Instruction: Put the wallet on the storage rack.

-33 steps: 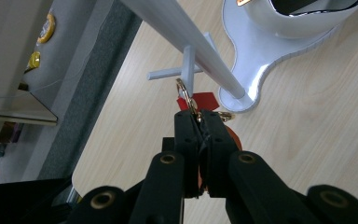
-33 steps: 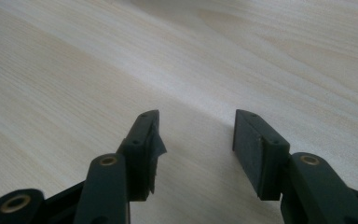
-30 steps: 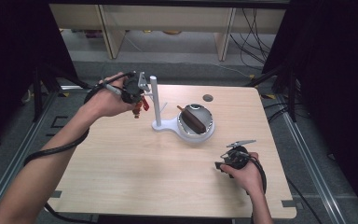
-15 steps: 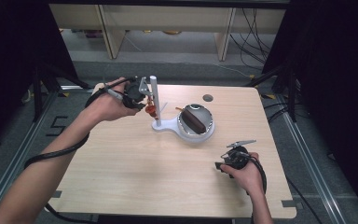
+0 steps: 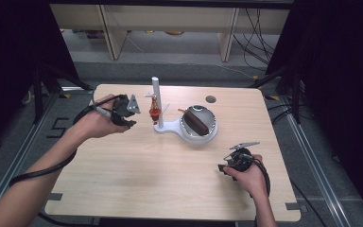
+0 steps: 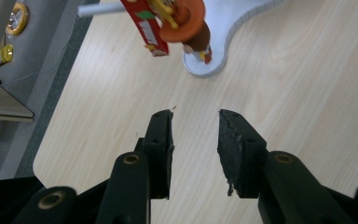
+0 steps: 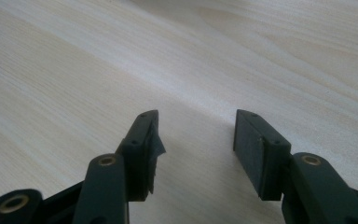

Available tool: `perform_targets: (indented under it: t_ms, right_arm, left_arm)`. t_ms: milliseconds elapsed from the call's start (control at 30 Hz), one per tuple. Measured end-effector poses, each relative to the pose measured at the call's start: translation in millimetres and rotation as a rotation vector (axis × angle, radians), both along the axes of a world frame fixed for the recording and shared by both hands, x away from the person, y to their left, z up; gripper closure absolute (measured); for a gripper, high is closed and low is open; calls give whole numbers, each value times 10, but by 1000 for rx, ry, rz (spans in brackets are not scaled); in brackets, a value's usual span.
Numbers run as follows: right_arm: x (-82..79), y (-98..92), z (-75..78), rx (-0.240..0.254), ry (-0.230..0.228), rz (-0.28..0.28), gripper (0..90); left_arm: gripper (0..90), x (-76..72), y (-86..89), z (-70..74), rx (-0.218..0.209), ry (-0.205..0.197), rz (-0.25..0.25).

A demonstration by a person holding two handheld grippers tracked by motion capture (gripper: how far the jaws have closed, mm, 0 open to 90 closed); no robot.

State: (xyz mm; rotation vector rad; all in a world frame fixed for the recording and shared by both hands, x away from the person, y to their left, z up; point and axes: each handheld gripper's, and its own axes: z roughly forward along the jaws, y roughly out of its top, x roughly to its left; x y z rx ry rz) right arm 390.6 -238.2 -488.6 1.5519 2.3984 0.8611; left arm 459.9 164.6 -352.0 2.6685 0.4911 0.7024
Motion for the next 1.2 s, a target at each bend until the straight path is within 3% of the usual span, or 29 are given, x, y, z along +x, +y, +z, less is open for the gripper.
perform_targets:
  t_ms: [133, 333, 633, 767, 933, 1100, 1200]
  right_arm:
    - [-3, -2, 2, -3, 0, 3, 511]
    - [-5, -1, 0, -5, 0, -3, 510]
    - [-5, -6, -6, -4, 2, 0, 509]
    - [-7, -13, -6, -2, 0, 2, 507]
    - [-8, -8, -10, -6, 4, 0, 505]
    - [-11, 3, -18, 5, 5, -8, 502]
    - [-8, -10, -17, -5, 15, 6, 499]
  left_arm:
    - [630, -85, 69, -130, 5, 16, -1]
    - [618, -184, 165, -310, -19, 18, 10]
    - [602, -360, 306, -571, -85, -20, 32]
    - [597, -440, 389, -686, -125, -31, 57]
    - [581, -536, 517, -877, -145, -53, 93]
    - [566, -663, 659, -1124, -220, -39, 152]
    - [546, -745, 745, -1297, -298, -64, 175]
